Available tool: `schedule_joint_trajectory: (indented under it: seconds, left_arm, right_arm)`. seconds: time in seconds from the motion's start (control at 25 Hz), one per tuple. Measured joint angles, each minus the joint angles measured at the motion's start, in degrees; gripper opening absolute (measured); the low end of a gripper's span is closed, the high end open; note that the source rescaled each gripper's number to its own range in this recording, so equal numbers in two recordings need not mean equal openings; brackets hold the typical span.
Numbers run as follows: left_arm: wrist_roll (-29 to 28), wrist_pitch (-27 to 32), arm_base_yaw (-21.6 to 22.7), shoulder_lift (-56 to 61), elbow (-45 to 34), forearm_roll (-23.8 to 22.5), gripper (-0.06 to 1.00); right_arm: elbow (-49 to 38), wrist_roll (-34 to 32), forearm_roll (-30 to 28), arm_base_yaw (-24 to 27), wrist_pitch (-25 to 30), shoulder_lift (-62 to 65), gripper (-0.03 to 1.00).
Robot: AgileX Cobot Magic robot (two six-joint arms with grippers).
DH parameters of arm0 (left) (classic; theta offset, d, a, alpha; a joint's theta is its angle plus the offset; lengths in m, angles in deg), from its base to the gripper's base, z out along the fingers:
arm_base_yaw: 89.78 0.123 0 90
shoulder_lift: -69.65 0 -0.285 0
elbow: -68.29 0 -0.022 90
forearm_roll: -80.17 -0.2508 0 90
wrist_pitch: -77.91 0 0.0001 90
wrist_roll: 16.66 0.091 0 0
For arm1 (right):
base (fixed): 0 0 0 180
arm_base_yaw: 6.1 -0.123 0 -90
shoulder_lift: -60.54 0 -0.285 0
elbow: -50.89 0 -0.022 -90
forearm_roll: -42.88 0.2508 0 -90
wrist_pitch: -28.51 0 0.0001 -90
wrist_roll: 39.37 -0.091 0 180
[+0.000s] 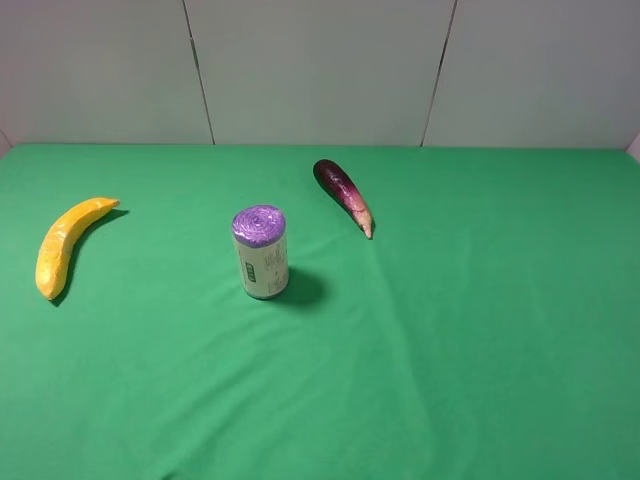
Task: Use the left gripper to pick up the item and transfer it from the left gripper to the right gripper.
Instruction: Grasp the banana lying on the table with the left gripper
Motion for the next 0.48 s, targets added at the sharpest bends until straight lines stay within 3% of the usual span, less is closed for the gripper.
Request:
schedule_joint_trajectory:
  seconds: [0.28,0.48]
  left_arm:
    - [0.1,0.5,0.0,-0.2,3.1,0.0,0.99]
    - [-0.1,0.9,0.0,-6.7,7.0,-0.1,0.99]
  right_arm:
    - [0.0,0.0,0.0,0.0,0.0,0.0,1.00]
    - [0.0,0.0,0.0,0.0,0.0,0.0,1.00]
